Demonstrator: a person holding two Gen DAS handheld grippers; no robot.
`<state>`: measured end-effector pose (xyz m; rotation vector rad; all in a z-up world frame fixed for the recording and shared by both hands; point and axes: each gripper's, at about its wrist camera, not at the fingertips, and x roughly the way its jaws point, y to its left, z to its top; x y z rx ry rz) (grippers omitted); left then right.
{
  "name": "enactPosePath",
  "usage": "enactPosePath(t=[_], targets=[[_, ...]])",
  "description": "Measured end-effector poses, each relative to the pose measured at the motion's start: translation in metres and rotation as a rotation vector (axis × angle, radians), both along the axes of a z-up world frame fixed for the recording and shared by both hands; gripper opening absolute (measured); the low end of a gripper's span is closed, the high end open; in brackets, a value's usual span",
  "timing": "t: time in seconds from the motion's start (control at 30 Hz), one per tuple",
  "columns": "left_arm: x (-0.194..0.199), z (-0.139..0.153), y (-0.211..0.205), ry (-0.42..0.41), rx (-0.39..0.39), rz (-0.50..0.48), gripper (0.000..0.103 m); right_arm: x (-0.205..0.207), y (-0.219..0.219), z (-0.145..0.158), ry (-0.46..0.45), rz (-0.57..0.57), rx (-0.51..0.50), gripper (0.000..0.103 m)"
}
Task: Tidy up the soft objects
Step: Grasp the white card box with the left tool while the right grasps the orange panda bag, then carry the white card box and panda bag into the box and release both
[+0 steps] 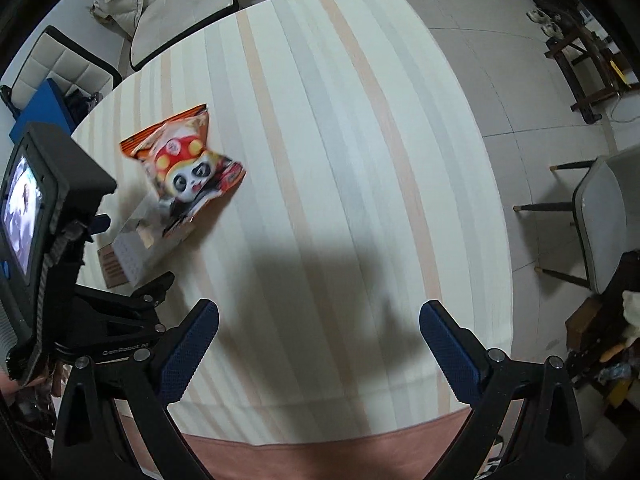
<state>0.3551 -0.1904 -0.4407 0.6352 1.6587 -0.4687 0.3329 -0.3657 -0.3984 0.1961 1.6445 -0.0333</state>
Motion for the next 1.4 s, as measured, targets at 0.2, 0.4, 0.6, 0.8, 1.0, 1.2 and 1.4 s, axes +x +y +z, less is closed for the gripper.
enactPosePath(t=[0.2, 0.4, 0.6, 0.8, 1.0, 1.2, 1.4], targets=[[0.003, 0.004, 0.006, 0.03, -0.061, 0.091, 0.061, 0.025, -0.006, -0.008, 0.0, 0.005, 0.053, 0.102], [0.001, -0.001, 0.075, 0.057, -0.053, 0.421, 0.058, 0.059, 0.007, -0.01, -0.02, 0.034, 0.094, 0.1], [-0.004, -0.005, 0.126, 0.096, -0.117, 0.675, 0.058, 0.099, 0.038, -0.026, -0.004, 0.122, 0.111, 0.093], [-0.005, -0.01, 0.132, 0.112, -0.128, 0.66, 0.059, 0.131, 0.07, -0.047, 0.054, 0.179, 0.153, 0.089], [-0.01, -0.015, 0.118, 0.127, -0.121, 0.629, 0.059, 0.118, 0.09, -0.06, 0.073, 0.198, 0.154, 0.079], [-0.02, -0.016, 0.11, 0.101, -0.108, 0.59, 0.059, 0.106, 0.114, -0.07, 0.076, 0.222, 0.11, 0.079], [-0.032, -0.016, 0.096, 0.063, -0.079, 0.562, 0.054, 0.097, 0.136, -0.072, 0.06, 0.24, 0.045, 0.069]])
